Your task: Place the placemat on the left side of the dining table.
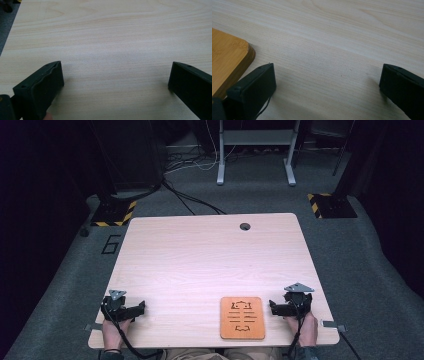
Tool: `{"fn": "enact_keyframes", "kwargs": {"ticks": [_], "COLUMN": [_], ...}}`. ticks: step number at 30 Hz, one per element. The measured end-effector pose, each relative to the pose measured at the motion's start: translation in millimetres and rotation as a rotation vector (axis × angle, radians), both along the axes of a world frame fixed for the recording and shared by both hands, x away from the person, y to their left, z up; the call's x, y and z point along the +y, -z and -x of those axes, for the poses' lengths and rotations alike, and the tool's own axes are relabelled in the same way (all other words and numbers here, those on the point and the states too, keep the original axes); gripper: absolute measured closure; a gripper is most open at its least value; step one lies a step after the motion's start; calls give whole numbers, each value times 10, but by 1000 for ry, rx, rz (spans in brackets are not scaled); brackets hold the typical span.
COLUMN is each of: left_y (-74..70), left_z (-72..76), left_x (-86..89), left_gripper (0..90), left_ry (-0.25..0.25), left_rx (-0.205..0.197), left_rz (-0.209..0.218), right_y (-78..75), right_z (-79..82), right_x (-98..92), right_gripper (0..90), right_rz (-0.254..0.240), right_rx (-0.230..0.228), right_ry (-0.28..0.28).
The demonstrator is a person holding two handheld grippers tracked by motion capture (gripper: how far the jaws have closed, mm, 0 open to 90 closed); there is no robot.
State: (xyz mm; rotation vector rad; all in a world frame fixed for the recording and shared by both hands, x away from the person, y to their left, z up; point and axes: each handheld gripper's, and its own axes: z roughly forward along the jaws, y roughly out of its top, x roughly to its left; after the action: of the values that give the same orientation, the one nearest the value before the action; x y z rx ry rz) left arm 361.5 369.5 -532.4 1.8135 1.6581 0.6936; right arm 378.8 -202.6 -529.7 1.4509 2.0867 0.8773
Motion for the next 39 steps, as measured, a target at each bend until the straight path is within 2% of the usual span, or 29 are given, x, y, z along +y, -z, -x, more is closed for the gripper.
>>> {"fn": "enact_keyframes", "kwargs": {"ticks": [10,18,19,20,29,39], "left_y": [0,0,0,0,0,0], "left_z": [-3,-4,-4,-4,-5,-5], "left_x": [-1,-2,-1,-1,0,1], "left_gripper": [0,0,0,0,0,0], "left_ry": [1,3,3,3,3,3], "left_rx": [-1,-1,-1,-1,-2,-2], "left_rz": [-1,1,0,-1,-1,-1], "right_y": [-2,-25,-34,-46,-107,-228], "right_z": [8,7,10,24,128,232], "right_x": [8,-15,-22,-52,-91,31], "right_gripper": [0,0,0,0,0,0], "right_rz": [-4,-5,-14,-43,-84,-129], "right_rx": [3,22,21,19,18,26], "right_ry": [-2,2,3,5,2,-42]}}
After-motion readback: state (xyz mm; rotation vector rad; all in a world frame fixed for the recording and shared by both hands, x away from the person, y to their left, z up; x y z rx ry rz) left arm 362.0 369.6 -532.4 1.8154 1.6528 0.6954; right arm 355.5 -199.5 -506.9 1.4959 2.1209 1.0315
